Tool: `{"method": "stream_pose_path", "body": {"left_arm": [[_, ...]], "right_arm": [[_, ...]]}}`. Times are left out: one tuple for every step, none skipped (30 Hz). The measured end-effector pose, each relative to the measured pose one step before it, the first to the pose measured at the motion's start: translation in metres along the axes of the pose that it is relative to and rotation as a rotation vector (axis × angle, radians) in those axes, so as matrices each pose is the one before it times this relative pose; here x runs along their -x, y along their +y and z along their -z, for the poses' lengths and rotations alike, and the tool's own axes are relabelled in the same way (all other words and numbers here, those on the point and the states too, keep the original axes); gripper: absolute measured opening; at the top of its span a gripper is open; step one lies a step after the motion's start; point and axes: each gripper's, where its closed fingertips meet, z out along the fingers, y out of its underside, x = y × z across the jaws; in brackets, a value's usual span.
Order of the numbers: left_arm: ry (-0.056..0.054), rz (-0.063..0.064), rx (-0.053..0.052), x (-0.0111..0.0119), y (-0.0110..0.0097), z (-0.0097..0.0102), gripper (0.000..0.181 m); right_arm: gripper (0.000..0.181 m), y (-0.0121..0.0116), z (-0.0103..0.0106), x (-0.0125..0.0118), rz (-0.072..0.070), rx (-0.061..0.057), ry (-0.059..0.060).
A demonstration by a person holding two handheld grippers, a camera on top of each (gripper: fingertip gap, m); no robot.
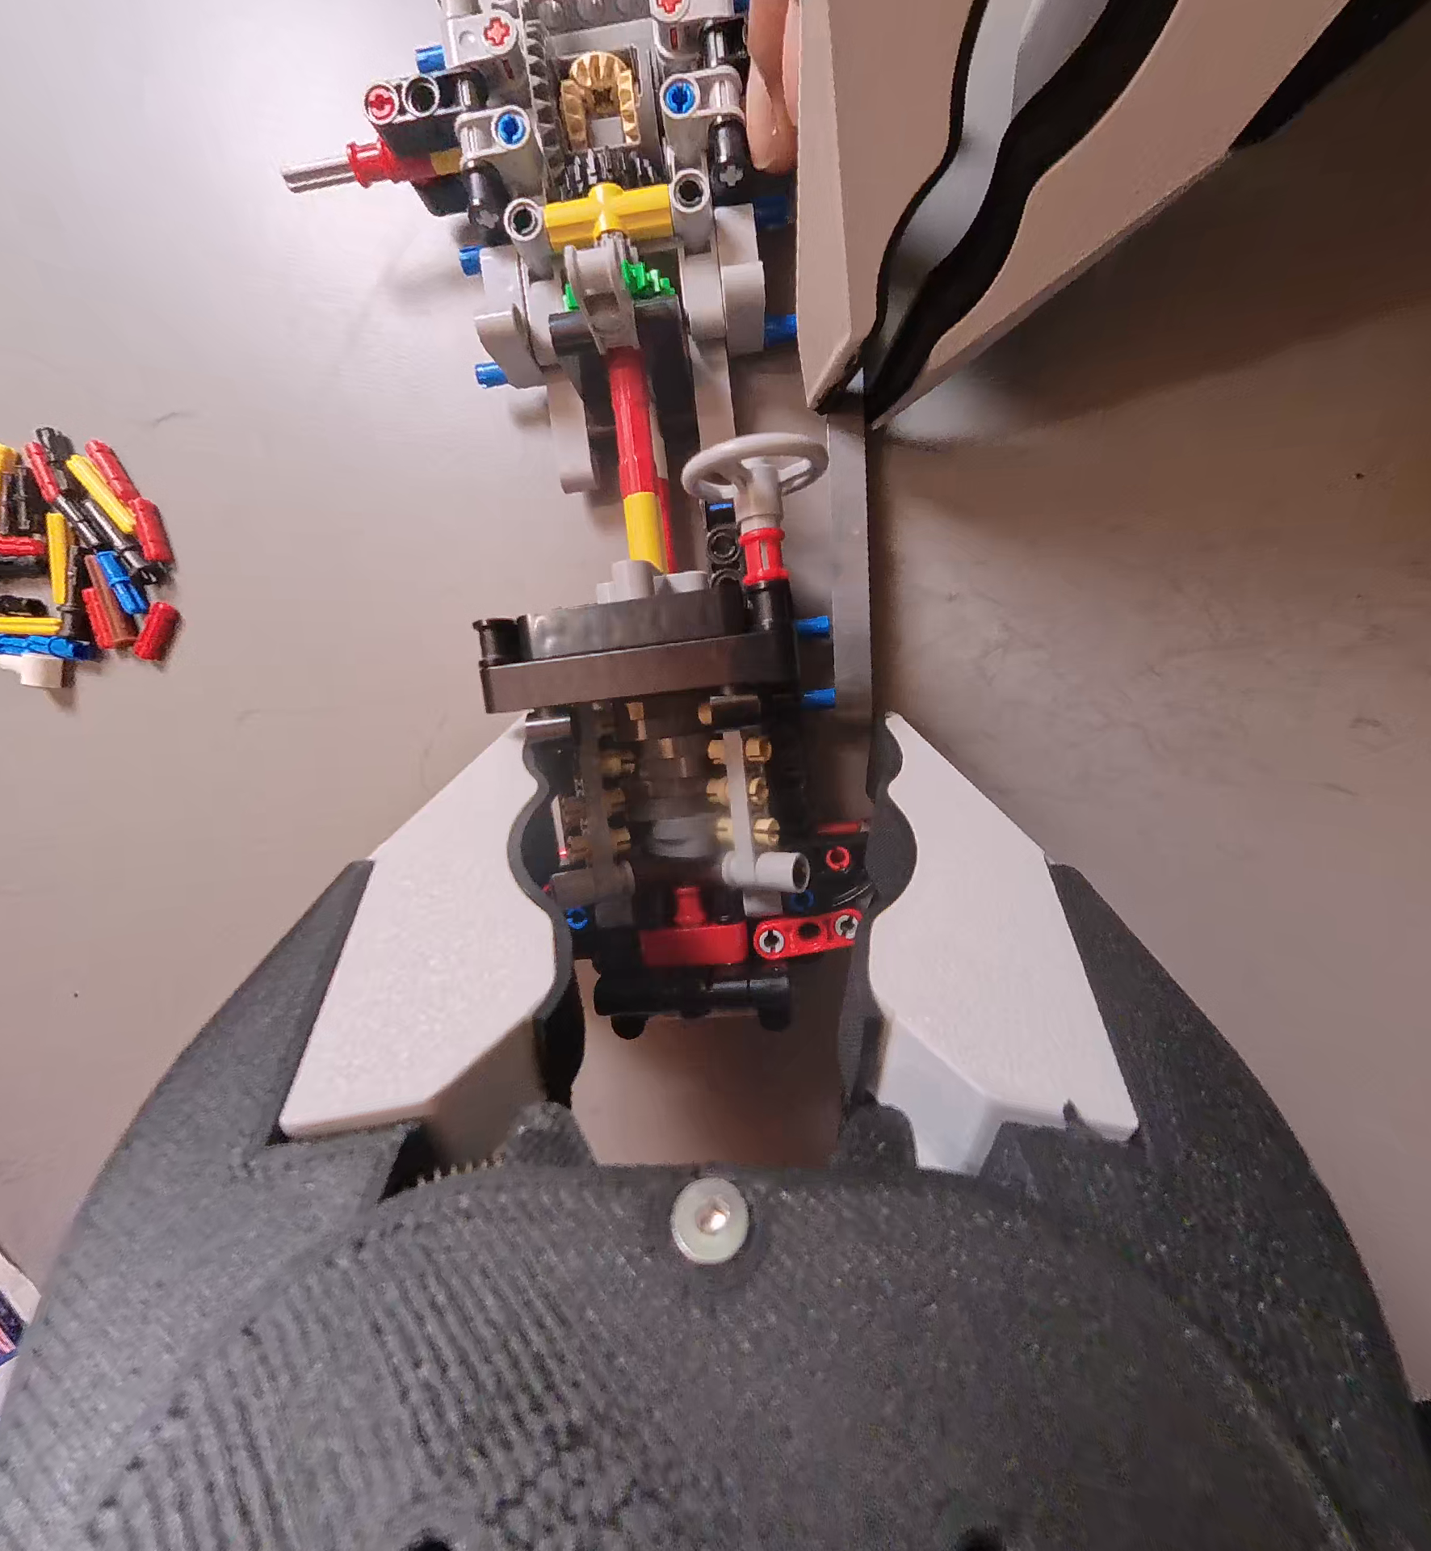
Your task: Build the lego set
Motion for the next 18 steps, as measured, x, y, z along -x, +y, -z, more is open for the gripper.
{"method": "stream_pose_path", "body": {"left_arm": [[0.0008, 0.0004, -0.0019, 0.00008, -0.00025, -0.00015, 0.073], [0.0012, -0.0006, -0.0013, 0.00005, -0.00004, -0.00004, 0.073], [0.0007, -0.0001, -0.001, 0.00008, -0.00001, -0.00003, 0.073], [0.0002, -0.0003, -0.0017, 0.00004, -0.00015, -0.00008, 0.074], [0.0017, 0.0003, -0.0024, -0.00027, -0.00033, -0.00017, 0.077], [0.0022, 0.0029, -0.0033, -0.00033, -0.00053, -0.00029, 0.078], [0.0011, 0.0046, -0.003, 0.00002, -0.00056, -0.00023, 0.078], [-0.0026, 0.0031, -0.0001, 0.00071, -0.0003, -0.00033, 0.077], [-0.0043, 0.0011, 0.0019, 0.00092, -0.00034, -0.00034, 0.077], [-0.0038, 0.0007, 0.002, 0.00074, -0.00022, -0.00015, 0.076], [-0.003, 0.0002, 0.0008, 0.00067, -0.00019, -0.00013, 0.075], [-0.0004, 0.0006, 0.0, 0.00023, 0.00001, -0.00002, 0.075], [0.0004, 0.0002, -0.001, -0.00003, -0.00006, -0.00004, 0.075], [-0.0003, -0.0014, -0.0021, 0.00002, 0.00002, 0.00014, 0.075], [0.0004, -0.0017, -0.0014, -0.0002, 0.00012, 0.0001, 0.075], [0.0015, -0.0014, -0.0006, -0.00007, 0.0002, 0.0001, 0.075], [0.0015, -0.0001, -0.0009, 0.00001, 0.00013, -0.00007, 0.076], [0.0014, 0.0009, -0.0011, 0.00014, -0.00002, -0.00006, 0.076]], "right_arm": [[0.004, 0.00004, -0.00029, -0.00079, 0.0108, 0.0048, 0.0113], [0.004, 0.00028, -0.0001, -0.00011, 0.0117, 0.0056, 0.0064], [0.004, 0.00086, -0.0003, 0.00007, 0.0129, 0.0084, 0.004], [0.004, 0.00152, -0.00065, -0.00043, 0.0131, 0.0112, 0.0075], [0.004, 0.00115, -0.00073, -0.00058, 0.0102, 0.0076, 0.0073], [0.004, 0.0, -0.00018, -0.00053, 0.0034, 0.0003, 0.003], [0.004, -0.0001, 0.00012, 0.00021, -0.003, 0.0005, -0.0049], [0.004, -0.00014, 0.00003, 0.00005, -0.0035, 0.001, -0.0045], [0.004, -0.00001, -0.00012, -0.00022, -0.0016, 0.0011, -0.0013], [0.004, -0.0001, -0.00012, 0.00015, 0.0003, -0.0014, -0.0025], [0.004, -0.00031, 0.00019, 0.00057, 0.0002, -0.0052, -0.0048], [0.004, -0.00024, 0.00039, 0.00039, -0.0006, -0.0067, -0.0049], [0.004, -0.00039, 0.00086, -0.00017, 0.0025, -0.0096, -0.002], [0.004, -0.0004, 0.00116, 0.00005, 0.0038, -0.0088, -0.0033], [0.004, 0.00002, 0.00107, -0.00075, -0.0026, -0.005, 0.0008], [0.004, -0.00019, 0.00078, -0.00073, -0.0059, -0.004, -0.0004], [0.004, -0.00041, 0.00052, -0.00002, -0.0026, -0.0057, -0.0036], [0.004, -0.00008, 0.00061, -0.00001, 0.0025, -0.0043, -0.0016]]}}
